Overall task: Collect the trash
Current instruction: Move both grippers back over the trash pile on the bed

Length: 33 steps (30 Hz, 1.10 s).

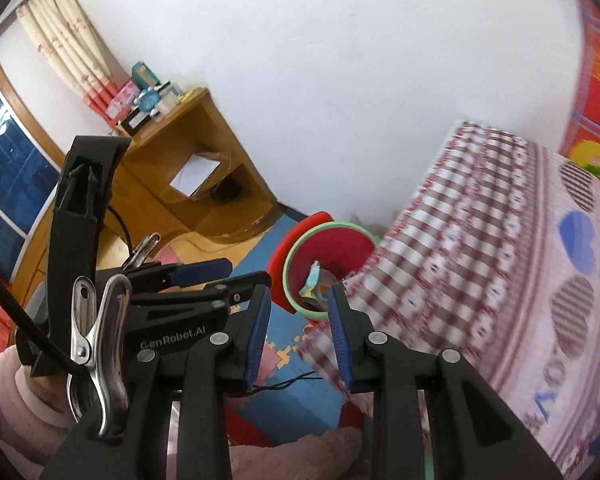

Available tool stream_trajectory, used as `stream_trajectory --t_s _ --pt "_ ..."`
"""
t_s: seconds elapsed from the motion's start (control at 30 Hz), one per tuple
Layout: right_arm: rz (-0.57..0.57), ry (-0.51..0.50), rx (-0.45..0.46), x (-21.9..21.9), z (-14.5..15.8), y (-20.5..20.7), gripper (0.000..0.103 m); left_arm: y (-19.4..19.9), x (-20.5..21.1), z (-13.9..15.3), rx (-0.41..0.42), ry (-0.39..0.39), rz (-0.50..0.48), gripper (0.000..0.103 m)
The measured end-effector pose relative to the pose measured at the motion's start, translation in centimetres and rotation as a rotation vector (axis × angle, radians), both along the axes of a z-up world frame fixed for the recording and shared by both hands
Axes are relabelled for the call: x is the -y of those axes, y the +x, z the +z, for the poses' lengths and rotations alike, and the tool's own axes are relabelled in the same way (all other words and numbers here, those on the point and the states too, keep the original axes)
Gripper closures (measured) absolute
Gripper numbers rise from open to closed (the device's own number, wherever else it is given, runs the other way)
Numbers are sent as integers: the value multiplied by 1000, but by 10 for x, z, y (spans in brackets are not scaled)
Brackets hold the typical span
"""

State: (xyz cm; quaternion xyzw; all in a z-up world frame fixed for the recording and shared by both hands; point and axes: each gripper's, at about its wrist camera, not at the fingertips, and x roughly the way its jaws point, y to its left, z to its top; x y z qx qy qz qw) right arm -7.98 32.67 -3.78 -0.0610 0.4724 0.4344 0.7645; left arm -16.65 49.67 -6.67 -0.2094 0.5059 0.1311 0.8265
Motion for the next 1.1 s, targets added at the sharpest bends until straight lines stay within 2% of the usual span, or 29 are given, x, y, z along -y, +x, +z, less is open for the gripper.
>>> stream_trajectory --t_s 0.47,0.83,1.1 --pt "-212 43 52 148 36 -23 72 16 118 41 37 32 -163 53" --pt "-373 61 76 255 45 -29 72 35 222 53 50 48 -311 53" --pt "-484 54 92 322 50 -28 72 53 285 58 65 48 -379 53"
